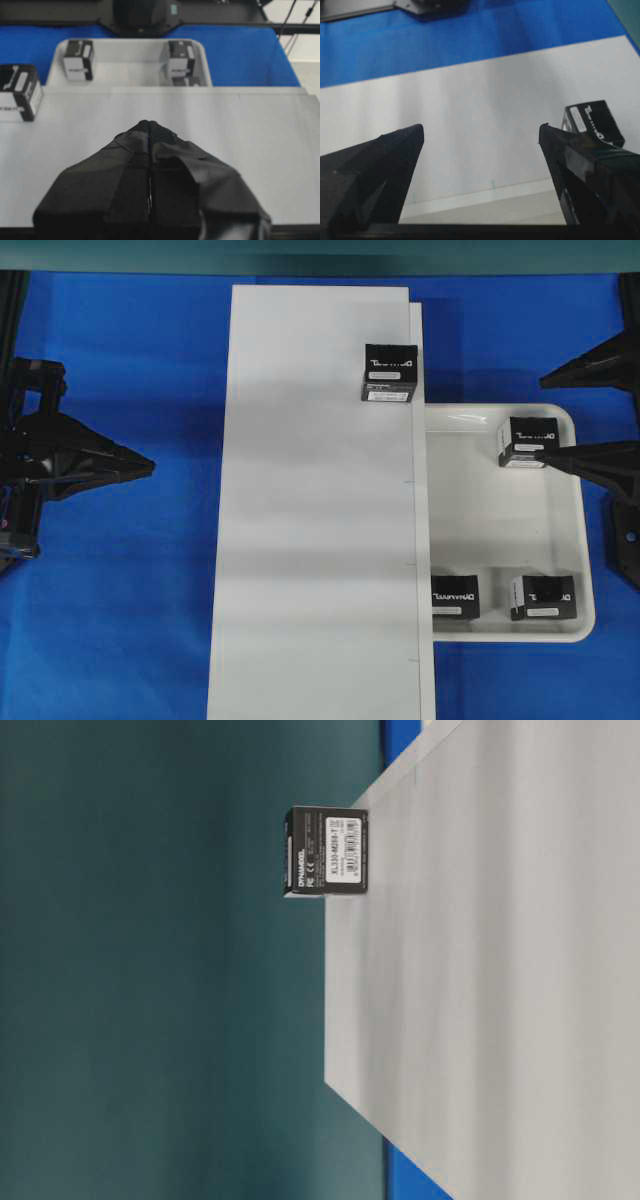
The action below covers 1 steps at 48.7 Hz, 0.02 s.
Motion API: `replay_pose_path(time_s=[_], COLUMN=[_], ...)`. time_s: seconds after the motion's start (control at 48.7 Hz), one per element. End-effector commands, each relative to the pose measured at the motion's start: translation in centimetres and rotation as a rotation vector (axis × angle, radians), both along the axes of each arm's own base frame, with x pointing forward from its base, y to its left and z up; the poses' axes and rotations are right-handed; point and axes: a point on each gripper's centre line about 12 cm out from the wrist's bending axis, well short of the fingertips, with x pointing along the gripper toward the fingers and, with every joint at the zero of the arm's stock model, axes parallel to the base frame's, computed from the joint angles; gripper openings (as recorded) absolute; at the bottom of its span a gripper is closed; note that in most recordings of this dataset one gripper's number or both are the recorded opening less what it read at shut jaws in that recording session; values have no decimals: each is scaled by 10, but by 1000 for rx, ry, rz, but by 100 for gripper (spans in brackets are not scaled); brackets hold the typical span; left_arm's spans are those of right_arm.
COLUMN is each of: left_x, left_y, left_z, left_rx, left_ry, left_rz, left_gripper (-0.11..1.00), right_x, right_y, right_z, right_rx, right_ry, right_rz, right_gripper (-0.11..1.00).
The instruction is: Place the box from the white plastic tray onto the white base.
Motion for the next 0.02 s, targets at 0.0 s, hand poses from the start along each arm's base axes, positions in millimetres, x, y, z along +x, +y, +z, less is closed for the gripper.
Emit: replay_pose_path(time_s=[0.0], left_x=[0], left_y=[0], left_z=[3], left_rx=[3], left_ry=[-12], left_rz=[1], left_gripper=[-7], right_x=[-1], right_y=[-2], right_z=[3], right_rx=[-7], right_ry=[-8], right_rz=[-7], right_gripper=[99])
